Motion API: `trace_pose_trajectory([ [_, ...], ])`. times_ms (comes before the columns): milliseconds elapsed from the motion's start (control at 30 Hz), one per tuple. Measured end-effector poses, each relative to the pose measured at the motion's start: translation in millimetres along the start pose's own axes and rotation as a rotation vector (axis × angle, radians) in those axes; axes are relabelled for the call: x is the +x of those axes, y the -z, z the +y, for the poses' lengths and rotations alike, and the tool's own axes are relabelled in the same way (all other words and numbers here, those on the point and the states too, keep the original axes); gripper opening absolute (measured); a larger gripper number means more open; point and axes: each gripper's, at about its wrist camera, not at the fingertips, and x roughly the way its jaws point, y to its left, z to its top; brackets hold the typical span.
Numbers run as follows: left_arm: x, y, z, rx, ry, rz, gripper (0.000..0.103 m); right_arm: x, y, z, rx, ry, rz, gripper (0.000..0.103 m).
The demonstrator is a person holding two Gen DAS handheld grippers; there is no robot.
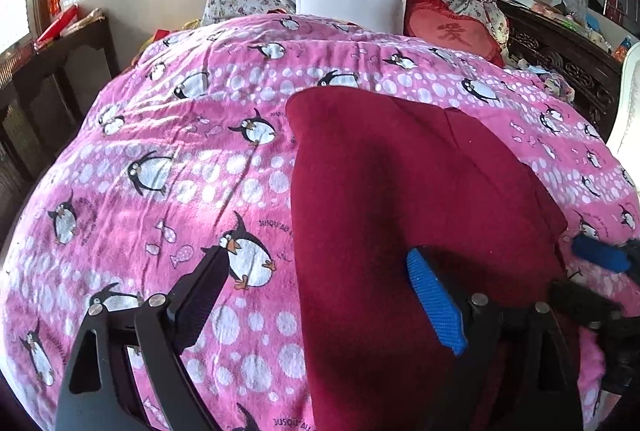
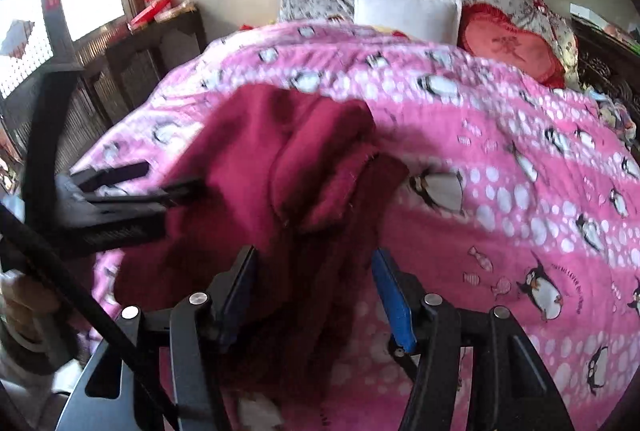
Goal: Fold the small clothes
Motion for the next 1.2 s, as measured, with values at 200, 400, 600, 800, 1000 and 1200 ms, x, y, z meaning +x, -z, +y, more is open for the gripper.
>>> trace_pose_trajectory([
  [200, -9.7, -0.9, 3.5, -0.004, -0.014, -0.018, 0.090, -21.4, -17.6, 28.8, -0.068, -0.028, -0.090, 0.048],
  [400, -13.4, 2.0, 11.7, -0.024, -0.017, -0.016, 0.090, 1.0, -17.5, 39.2, -0.115, 0.009, -0.044, 0.039],
  [600, -8.5, 4.1, 8.2, -0.027, -0.013, -0.014, 0.090, 20.7, -7.8, 17.9, -0.078, 0.048, 0.001, 0.034],
  [800, -6.2, 5.7, 5.9, -0.046, -0.019, -0.016, 0.090, 25.3, -5.0, 18.2, -0.084, 0.060, 0.007, 0.034],
  [1000, -17.2, 5.3, 6.4, -0.044, -0.041, -0.041, 0.090, 3.1, -8.9, 26.0, -0.042, 0.025, -0.006, 0.043],
  [1200, -33.5, 4.0, 9.5, -0.055, -0.054, -0.073, 0.090, -22.2, -12.7, 34.3, -0.028, 0.054, -0.068, 0.064],
])
